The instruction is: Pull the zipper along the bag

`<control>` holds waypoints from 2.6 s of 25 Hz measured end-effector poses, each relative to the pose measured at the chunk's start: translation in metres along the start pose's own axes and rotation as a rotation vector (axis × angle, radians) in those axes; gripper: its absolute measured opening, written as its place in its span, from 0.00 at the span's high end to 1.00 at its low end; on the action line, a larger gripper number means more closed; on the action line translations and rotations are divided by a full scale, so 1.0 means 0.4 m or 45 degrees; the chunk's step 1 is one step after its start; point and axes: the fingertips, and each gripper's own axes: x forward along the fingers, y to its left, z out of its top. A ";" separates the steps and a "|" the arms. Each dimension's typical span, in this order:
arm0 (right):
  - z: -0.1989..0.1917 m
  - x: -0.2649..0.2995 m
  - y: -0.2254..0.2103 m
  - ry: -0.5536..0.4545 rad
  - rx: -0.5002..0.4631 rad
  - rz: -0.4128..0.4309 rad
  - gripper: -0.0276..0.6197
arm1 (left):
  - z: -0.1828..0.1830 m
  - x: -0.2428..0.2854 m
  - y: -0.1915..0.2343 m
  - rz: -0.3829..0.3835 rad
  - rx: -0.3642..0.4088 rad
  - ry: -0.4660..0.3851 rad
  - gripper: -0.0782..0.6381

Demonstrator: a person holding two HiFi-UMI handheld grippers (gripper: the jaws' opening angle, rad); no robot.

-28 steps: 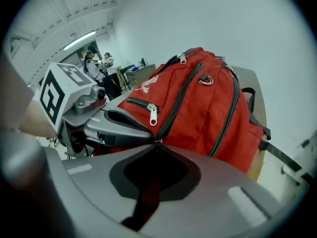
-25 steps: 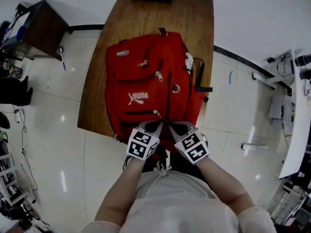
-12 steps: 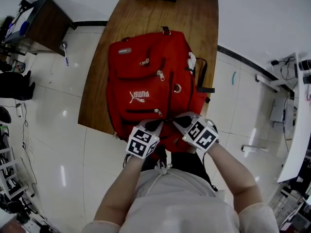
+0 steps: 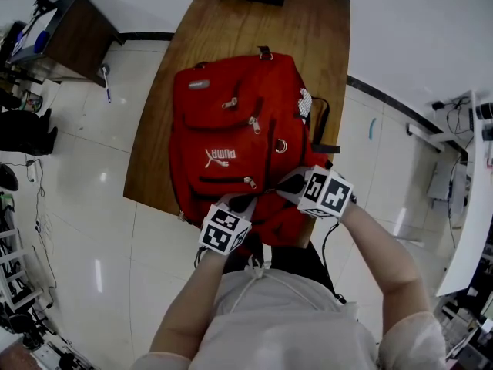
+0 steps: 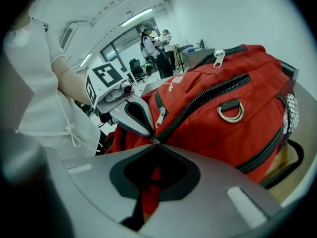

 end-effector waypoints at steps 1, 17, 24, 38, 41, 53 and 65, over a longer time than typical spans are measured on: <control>0.001 -0.005 -0.006 0.017 0.005 0.006 0.94 | 0.000 0.001 0.001 0.007 0.000 -0.001 0.88; 0.054 -0.076 -0.062 0.233 -0.253 0.026 0.94 | -0.010 0.011 0.009 0.042 -0.006 0.038 0.88; 0.073 -0.097 -0.077 0.300 -0.337 0.058 0.94 | -0.011 0.015 0.012 0.038 -0.029 0.050 0.88; 0.133 -0.167 -0.174 0.345 -0.378 0.061 0.94 | -0.009 0.014 0.014 0.052 -0.031 0.049 0.88; 0.142 -0.172 -0.194 0.357 -0.371 0.069 0.94 | -0.009 0.015 0.016 0.044 -0.051 0.058 0.88; 0.210 -0.227 -0.308 0.369 -0.347 -0.088 0.94 | -0.009 0.014 0.020 0.053 -0.056 0.064 0.88; 0.233 -0.213 -0.347 0.261 -0.248 -0.239 0.93 | -0.012 0.016 0.021 0.058 -0.051 0.058 0.88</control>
